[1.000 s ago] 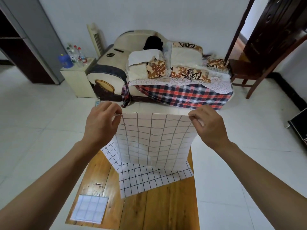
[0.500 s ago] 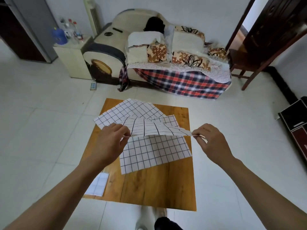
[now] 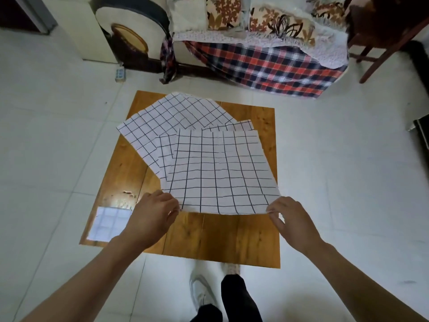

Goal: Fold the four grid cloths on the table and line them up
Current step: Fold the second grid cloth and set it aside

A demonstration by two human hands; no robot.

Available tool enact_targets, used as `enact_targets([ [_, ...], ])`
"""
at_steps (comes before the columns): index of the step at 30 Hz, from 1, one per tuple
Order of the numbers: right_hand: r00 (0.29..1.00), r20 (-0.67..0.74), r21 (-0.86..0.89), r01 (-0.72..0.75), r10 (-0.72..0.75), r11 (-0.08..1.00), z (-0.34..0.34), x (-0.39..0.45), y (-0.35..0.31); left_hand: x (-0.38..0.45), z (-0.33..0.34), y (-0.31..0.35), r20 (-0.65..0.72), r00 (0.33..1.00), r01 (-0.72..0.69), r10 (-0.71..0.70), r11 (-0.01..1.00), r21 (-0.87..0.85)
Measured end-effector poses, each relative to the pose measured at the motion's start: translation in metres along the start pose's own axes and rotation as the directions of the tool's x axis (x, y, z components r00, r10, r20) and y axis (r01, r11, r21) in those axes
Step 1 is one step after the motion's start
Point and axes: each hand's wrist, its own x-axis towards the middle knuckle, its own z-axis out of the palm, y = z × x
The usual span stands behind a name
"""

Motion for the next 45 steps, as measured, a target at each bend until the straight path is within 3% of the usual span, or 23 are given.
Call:
enact_targets([
  [7,0.994,0.08,0.037,-0.074,0.071,0.997,0.025,-0.007,0.008,-0.019,0.025,-0.004,0.046,0.994,0.109,-0.104,0.983,-0.146],
  [20,0.966,0.144,0.13,-0.233,0.214,0.964,0.045,0.049,0.024,0.018,0.05,-0.019,0.062,0.96,0.28,-0.275,0.953,-0.114],
  [25,0.966,0.127,0.114,-0.24,0.226,0.964,0.062,0.093,0.056,0.057,0.07,-0.035,0.02,0.935,0.354,-0.354,0.928,-0.12],
  [32,0.964,0.09,0.142,-0.262,0.251,0.955,0.083,0.145,0.09,0.117,0.104,-0.067,-0.064,0.948,0.309,-0.313,0.949,-0.068],
  [45,0.972,-0.002,0.087,-0.232,0.233,0.969,0.149,0.228,0.123,0.164,0.183,-0.12,-0.094,0.883,0.46,-0.459,0.888,-0.018],
])
